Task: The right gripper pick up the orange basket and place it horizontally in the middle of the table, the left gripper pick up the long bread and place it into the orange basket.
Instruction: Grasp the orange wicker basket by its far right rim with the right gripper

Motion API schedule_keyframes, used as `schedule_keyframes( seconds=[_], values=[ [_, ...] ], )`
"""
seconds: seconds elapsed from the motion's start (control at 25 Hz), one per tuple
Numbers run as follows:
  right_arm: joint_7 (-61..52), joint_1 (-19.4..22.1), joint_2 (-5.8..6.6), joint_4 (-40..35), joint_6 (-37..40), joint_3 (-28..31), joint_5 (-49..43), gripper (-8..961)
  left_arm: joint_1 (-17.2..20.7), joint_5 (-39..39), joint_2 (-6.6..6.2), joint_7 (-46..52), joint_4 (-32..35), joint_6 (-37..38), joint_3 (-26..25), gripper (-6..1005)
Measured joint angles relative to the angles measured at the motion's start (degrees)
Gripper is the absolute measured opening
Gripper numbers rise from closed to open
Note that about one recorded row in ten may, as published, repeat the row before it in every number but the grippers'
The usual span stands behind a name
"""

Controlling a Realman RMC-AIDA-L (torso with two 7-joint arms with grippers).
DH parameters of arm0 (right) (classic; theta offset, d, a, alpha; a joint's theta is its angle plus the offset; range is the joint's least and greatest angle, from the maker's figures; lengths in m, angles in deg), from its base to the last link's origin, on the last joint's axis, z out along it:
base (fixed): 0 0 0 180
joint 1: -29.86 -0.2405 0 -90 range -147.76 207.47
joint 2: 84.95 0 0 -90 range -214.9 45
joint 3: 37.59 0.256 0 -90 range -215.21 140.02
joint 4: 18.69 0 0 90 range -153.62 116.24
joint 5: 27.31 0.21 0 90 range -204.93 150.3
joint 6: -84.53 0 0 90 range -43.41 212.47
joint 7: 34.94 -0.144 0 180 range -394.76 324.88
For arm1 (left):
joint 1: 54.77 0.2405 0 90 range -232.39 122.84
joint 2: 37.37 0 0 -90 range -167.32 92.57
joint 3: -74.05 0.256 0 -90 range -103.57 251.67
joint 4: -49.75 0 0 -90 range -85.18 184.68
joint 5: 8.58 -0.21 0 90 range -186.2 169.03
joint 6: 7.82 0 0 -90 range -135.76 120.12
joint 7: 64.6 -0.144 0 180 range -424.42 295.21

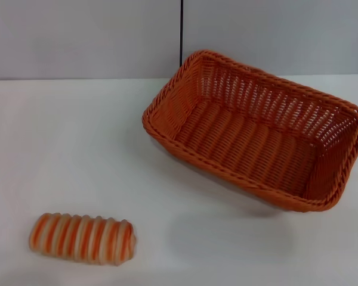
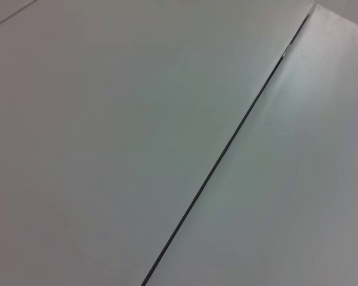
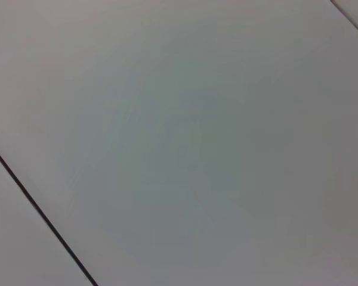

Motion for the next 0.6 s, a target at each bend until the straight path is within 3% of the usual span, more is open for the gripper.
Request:
schedule_keyframes(
  seconds=[0.44,0.6],
  values=[
    [-0.14,-0.17,-0.09,0.35,-0.30,-0.31,-0.11,772,-0.81,-0.01,0.00,0.00,-0.42,-0.39,0.14,16],
    [-0.80,-0.22,0.07,-0.72,-0.69,-3.30,-0.82,772,-1.02,-0.14,-0.05,0.04,-0.54,-0.41,0.28,17]
  ],
)
